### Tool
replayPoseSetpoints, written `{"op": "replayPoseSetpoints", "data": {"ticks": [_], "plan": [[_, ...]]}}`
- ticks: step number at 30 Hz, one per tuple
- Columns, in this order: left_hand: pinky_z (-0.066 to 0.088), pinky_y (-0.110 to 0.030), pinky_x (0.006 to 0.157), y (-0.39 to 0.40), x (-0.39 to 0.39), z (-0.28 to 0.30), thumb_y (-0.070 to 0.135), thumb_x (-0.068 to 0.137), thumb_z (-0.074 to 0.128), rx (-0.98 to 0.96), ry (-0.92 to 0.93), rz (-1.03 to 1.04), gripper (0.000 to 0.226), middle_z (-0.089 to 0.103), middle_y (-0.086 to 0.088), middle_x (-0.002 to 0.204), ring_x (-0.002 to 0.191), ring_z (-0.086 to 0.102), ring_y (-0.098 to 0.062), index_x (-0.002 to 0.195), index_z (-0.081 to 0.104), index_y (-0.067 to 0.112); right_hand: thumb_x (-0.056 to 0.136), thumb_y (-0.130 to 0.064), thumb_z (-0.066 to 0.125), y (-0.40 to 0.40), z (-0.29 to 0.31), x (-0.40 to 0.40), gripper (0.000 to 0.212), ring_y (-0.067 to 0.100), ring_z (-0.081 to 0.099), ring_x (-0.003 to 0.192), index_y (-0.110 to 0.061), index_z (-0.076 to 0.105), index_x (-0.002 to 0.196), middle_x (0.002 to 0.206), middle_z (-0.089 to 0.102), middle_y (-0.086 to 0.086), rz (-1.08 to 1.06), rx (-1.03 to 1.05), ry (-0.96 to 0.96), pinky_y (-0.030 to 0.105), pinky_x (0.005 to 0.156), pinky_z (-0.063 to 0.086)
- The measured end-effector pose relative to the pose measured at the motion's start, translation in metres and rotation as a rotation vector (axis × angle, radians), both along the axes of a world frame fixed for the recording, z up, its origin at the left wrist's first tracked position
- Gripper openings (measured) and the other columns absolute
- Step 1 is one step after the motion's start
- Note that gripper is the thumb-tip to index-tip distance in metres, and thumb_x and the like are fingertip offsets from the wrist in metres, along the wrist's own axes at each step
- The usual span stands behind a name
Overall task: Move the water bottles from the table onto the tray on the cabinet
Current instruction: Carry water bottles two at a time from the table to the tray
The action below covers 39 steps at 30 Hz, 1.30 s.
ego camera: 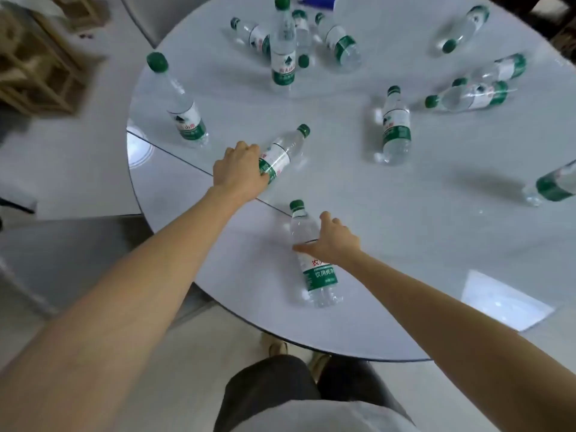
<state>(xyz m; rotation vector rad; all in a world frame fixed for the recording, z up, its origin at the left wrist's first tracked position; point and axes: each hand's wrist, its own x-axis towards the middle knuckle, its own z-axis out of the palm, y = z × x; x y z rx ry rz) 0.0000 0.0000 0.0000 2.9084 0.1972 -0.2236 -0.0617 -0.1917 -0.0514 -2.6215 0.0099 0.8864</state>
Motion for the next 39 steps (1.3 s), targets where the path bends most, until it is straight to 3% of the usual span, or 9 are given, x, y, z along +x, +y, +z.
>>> {"op": "replayPoseSetpoints", "data": {"ticks": [4, 8, 13, 20, 24, 28, 31, 36, 39], "plan": [[0.044, -0.045, 0.084, 0.006, 0.007, -0.016, 0.033, 0.087, 0.06, 0.008, 0.039, -0.018, 0.046, 0.049, -0.016, 0.127, 0.117, 0.048, -0.037, 0.124, 0.048, 0.008, 0.074, -0.05, 0.072, 0.016, -0.028, -0.024, 0.082, 0.032, 0.054, 0.115, -0.01, 0.029, 0.131, 0.125, 0.053, 0.01, -0.058, -0.07, 0.005, 0.037, 0.077, 0.042], [0.044, -0.045, 0.086, 0.01, 0.024, -0.033, 0.036, 0.087, 0.06, -0.012, 0.049, -0.044, 0.051, 0.047, -0.014, 0.13, 0.12, 0.045, -0.036, 0.129, 0.045, 0.011, 0.075, -0.037, 0.07, 0.022, -0.034, -0.009, 0.061, 0.036, 0.058, 0.103, -0.01, 0.032, 0.115, 0.113, 0.054, 0.011, -0.182, 0.01, -0.072, 0.035, 0.069, 0.04], [0.043, -0.044, 0.085, 0.01, 0.058, -0.055, 0.037, 0.087, 0.06, -0.045, 0.071, -0.096, 0.061, 0.043, -0.013, 0.135, 0.123, 0.043, -0.036, 0.138, 0.036, 0.014, 0.073, -0.035, 0.072, 0.02, -0.034, 0.029, 0.063, 0.035, 0.056, 0.102, -0.011, 0.032, 0.116, 0.116, 0.053, 0.01, -0.365, 0.055, -0.225, 0.036, 0.069, 0.039], [0.042, -0.044, 0.09, -0.005, 0.09, -0.089, 0.044, 0.085, 0.062, -0.143, 0.214, -0.016, 0.08, 0.042, -0.015, 0.136, 0.122, 0.047, -0.037, 0.146, 0.02, 0.013, 0.069, -0.037, 0.071, 0.005, -0.043, 0.051, 0.064, 0.032, 0.056, 0.094, -0.014, 0.033, 0.116, 0.111, 0.057, 0.006, -0.571, 0.091, -0.263, 0.035, 0.068, 0.043], [0.045, -0.041, 0.083, -0.007, 0.09, -0.106, 0.044, 0.08, 0.068, -0.137, 0.14, 0.02, 0.08, 0.051, -0.016, 0.128, 0.114, 0.053, -0.039, 0.142, 0.028, 0.014, 0.067, -0.036, 0.073, -0.005, -0.042, 0.052, 0.064, 0.031, 0.056, 0.089, -0.015, 0.035, 0.114, 0.105, 0.059, 0.006, -0.605, 0.157, -0.253, 0.035, 0.068, 0.043], [0.04, -0.034, 0.075, -0.016, 0.086, -0.099, 0.05, 0.078, 0.065, -0.2, 0.211, -0.015, 0.071, 0.06, -0.01, 0.12, 0.108, 0.06, -0.034, 0.132, 0.034, 0.016, 0.066, -0.033, 0.074, -0.017, -0.035, 0.054, 0.062, 0.028, 0.057, 0.086, -0.018, 0.038, 0.114, 0.098, 0.062, 0.006, -0.65, 0.244, -0.274, 0.031, 0.066, 0.039], [0.044, -0.034, 0.077, -0.036, 0.072, -0.089, 0.048, 0.076, 0.068, -0.344, 0.232, -0.016, 0.065, 0.062, -0.006, 0.116, 0.103, 0.06, -0.031, 0.125, 0.039, 0.017, 0.068, -0.028, 0.073, -0.031, -0.022, 0.051, 0.06, 0.026, 0.06, 0.084, -0.019, 0.04, 0.117, 0.092, 0.064, 0.004, -0.747, 0.349, -0.312, 0.032, 0.067, 0.044], [0.051, -0.034, 0.085, -0.085, 0.052, -0.068, 0.045, 0.073, 0.076, -0.758, 0.236, 0.027, 0.061, 0.063, 0.001, 0.11, 0.098, 0.062, -0.022, 0.121, 0.048, 0.019, 0.073, -0.02, 0.074, -0.078, 0.003, 0.029, 0.059, 0.02, 0.064, 0.083, -0.021, 0.039, 0.121, 0.086, 0.061, -0.009, -0.942, 0.536, -0.378, 0.037, 0.076, 0.053], [0.056, -0.038, 0.084, -0.132, 0.035, -0.046, 0.039, 0.075, 0.076, -0.973, 0.28, 0.017, 0.049, 0.067, 0.0, 0.105, 0.096, 0.067, -0.021, 0.113, 0.053, 0.021, 0.075, -0.016, 0.074, -0.124, 0.019, 0.0, 0.057, 0.015, 0.063, 0.079, -0.02, 0.039, 0.119, 0.089, 0.06, -0.005, -1.06, 0.646, -0.407, 0.029, 0.069, 0.054]]}}
